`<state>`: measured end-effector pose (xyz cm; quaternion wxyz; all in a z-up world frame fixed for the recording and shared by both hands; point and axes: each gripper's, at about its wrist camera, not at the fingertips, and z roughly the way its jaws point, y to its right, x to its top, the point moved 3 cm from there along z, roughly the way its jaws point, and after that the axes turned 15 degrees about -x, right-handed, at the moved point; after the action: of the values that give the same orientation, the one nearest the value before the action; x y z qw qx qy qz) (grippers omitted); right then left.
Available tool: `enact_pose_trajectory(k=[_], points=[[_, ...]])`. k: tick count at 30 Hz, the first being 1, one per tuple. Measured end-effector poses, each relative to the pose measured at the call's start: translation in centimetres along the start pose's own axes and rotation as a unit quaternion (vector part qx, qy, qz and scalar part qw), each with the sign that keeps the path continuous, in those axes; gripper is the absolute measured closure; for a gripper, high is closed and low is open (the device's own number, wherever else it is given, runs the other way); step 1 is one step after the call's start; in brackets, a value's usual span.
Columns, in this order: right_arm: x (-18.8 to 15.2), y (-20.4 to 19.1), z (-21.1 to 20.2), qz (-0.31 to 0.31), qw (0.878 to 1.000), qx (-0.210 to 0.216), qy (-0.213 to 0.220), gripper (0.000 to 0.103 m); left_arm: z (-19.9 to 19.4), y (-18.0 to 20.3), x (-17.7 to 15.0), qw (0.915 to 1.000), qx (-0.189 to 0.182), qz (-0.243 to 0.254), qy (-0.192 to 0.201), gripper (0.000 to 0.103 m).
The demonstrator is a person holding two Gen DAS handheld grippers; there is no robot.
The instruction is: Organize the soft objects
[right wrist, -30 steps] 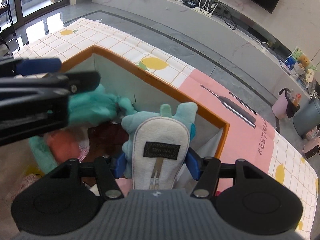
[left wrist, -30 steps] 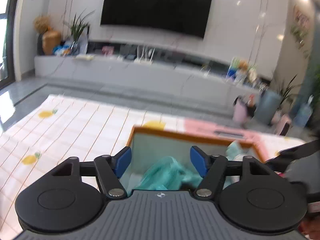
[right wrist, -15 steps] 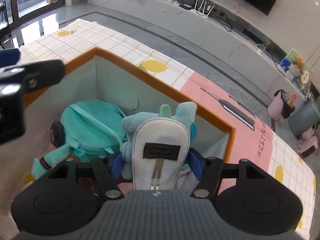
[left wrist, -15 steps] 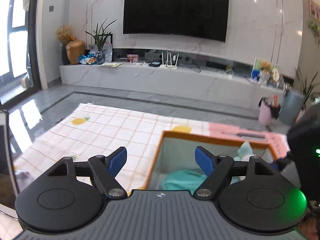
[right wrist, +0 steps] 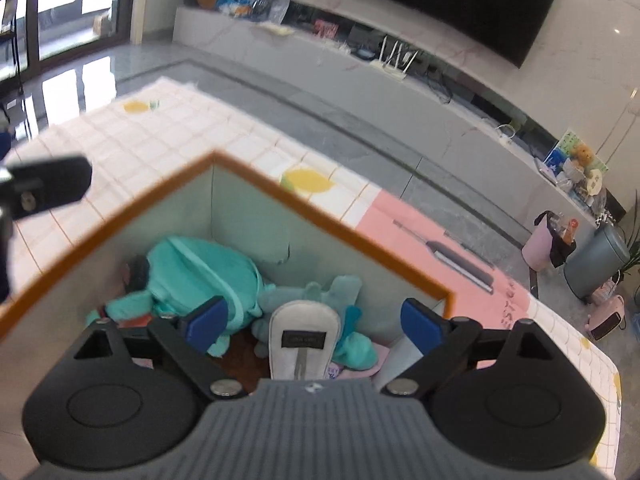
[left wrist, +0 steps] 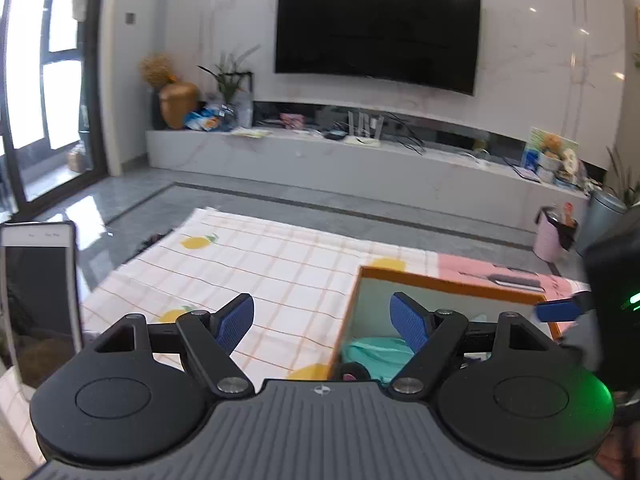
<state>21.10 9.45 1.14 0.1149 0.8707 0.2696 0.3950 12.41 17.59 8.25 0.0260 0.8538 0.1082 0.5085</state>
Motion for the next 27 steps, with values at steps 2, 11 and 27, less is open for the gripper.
enact_pose_trajectory(k=[2,11,27], points=[[0.3,0.8,-1.5,0.018,1.000,0.006,0.010,0.011,-0.7,0.4,0.3,0.9999,0.007,0.001,0.008,0.012],[-2.7,7.0,-9.6,0.106,0.992,0.026,0.061,0.010,-6.5,6.0,1.5,0.9959,-0.030,0.047,0.070,0.012],[-18.2,15.4,-18.6,0.203,0.968,-0.086,0.123,0.010,-9.7,16.6,-7.4,0.9778,-0.173,0.103,0.058,0.012]])
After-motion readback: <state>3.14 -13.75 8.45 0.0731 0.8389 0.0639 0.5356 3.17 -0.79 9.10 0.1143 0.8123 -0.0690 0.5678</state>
